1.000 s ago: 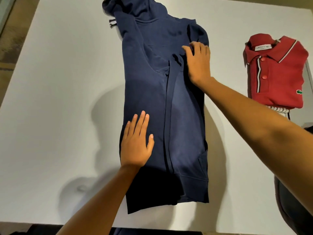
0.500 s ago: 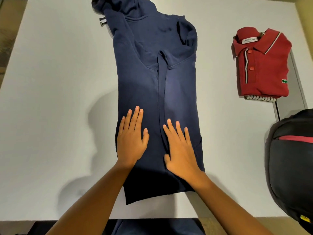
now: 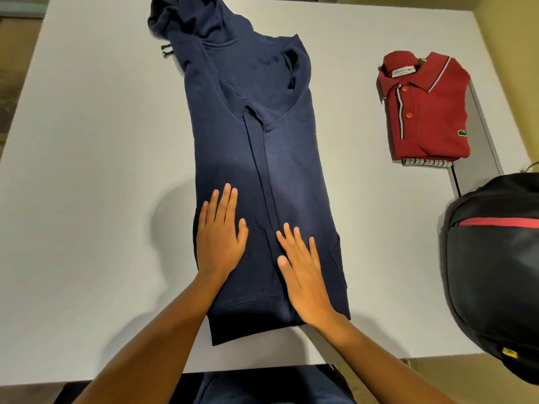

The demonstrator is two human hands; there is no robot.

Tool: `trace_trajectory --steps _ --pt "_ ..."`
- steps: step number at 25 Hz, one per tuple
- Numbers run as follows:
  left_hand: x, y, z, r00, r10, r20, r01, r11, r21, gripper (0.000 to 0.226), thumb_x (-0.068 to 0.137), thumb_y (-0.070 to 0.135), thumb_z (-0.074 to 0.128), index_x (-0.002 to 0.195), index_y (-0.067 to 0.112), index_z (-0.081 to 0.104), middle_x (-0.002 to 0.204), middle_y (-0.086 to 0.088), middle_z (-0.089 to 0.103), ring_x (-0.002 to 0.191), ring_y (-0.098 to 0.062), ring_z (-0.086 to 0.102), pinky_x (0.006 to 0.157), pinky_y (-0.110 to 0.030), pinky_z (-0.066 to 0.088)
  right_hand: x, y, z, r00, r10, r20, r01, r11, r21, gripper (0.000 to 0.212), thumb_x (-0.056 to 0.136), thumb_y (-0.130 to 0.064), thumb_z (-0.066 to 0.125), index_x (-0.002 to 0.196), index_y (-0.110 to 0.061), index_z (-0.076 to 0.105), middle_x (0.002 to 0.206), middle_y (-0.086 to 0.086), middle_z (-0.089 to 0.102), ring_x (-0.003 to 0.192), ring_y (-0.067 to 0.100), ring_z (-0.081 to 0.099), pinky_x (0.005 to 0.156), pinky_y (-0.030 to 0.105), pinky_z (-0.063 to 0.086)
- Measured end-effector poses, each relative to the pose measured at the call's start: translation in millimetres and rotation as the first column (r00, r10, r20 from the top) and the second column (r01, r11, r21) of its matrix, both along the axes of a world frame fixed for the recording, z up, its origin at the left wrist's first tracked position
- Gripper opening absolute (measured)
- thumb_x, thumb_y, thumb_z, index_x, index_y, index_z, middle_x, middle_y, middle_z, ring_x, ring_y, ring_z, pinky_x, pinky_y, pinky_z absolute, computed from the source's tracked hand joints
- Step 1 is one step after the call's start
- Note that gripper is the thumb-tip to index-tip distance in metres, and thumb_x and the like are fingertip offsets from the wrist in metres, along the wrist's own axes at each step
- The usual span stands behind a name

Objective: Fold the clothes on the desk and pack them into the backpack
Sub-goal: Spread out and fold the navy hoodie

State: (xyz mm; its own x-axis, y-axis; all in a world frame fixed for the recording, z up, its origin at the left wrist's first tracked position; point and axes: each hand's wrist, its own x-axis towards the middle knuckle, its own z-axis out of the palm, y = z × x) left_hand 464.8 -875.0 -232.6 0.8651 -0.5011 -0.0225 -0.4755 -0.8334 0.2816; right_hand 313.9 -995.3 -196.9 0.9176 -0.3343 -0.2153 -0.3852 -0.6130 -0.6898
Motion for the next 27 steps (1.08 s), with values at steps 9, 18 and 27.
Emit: trace_trajectory --steps 9,18,27 --pt "3 2 4 0.999 -0.017 -0.029 0.017 1.000 0.007 0.063 0.097 0.040 0.026 0.154 0.016 0.018 0.162 -0.001 0.014 0.149 -0.021 0.011 0.121 -0.039 0.012 91 -71 -30 0.980 0.196 0.020 -0.145 0.785 -0.602 0.052 0.104 -0.048 0.025 0.153 -0.031 0.023 0.161 -0.005 0.016 0.150 0.026 0.008 0.120 0.053 0.008" --pt "41 -18 16 0.998 0.015 -0.061 -0.017 0.999 -0.032 0.060 0.098 0.041 0.031 0.151 0.012 0.030 0.157 -0.005 0.029 0.145 -0.024 0.026 0.117 -0.034 0.014 154 -109 -36 0.993 0.114 0.035 -0.063 0.752 -0.656 0.056 0.103 -0.050 0.020 0.155 -0.028 0.015 0.163 0.003 0.009 0.150 0.027 0.002 0.120 0.053 0.002" --pt "182 -83 -1 0.964 0.266 -0.013 -0.267 0.963 -0.026 0.060 0.102 0.044 0.029 0.155 0.017 0.017 0.162 -0.007 0.011 0.148 -0.030 0.011 0.120 -0.043 0.013 269 -167 -34 0.982 0.131 0.133 0.005 0.693 -0.721 0.052 0.105 -0.047 0.024 0.151 -0.025 0.032 0.154 0.005 0.037 0.148 0.026 0.020 0.119 0.054 0.007"
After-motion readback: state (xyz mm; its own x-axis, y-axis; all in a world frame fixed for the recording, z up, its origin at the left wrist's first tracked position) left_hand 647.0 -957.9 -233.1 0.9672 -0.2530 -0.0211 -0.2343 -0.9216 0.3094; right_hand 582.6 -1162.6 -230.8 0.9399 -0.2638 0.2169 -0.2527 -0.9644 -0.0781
